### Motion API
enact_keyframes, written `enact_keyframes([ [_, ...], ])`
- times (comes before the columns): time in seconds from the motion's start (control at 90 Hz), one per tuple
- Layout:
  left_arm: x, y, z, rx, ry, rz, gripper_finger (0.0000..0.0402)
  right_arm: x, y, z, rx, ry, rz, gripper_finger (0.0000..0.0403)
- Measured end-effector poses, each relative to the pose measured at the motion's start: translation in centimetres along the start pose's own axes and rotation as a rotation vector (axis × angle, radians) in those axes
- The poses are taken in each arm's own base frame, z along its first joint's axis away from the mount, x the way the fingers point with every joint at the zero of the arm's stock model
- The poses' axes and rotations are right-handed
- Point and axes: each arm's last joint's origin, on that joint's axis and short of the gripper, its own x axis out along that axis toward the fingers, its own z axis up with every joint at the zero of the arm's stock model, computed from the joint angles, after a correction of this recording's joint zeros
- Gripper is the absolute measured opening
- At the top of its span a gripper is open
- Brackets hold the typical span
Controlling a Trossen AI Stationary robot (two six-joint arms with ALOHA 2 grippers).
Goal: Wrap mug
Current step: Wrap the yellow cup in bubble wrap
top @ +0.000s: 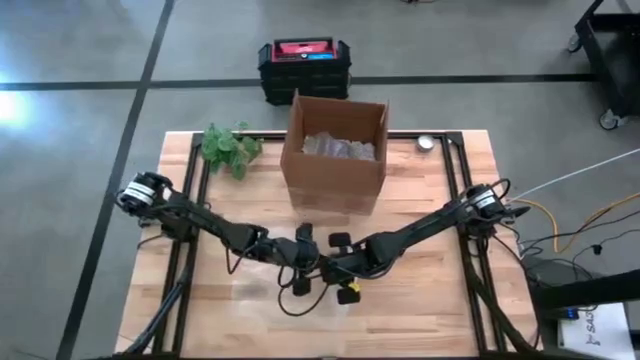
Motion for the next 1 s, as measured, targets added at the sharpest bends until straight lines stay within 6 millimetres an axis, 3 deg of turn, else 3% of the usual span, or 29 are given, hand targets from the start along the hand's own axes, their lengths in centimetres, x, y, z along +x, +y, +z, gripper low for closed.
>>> enact_keyframes([
  [0.156,0.4,0.1,-0.7,-0.003,0.033,0.012,0.0021,-0.9,-0.1,0.2,0.011,-0.016,0.004,0.0002],
  [0.467,0.3,0.1,-0.8,-0.006,0.036,0.01,0.0021,-7.5,-0.9,0.6,0.034,-0.074,0.012,0.0002],
  [0.6,0.3,0.2,-0.9,-0.006,0.038,0.009,0.0021,-9.1,-0.3,0.7,0.031,-0.118,0.05,0.0002],
  [0.778,0.3,0.2,-0.9,-0.007,0.037,0.009,0.0021,-8.3,1.2,1.6,-0.033,-0.211,0.171,0.0002],
  [1.0,0.3,0.1,-0.9,-0.007,0.036,0.008,0.0021,-3.7,0.3,1.0,-0.016,-0.089,0.101,0.0002],
])
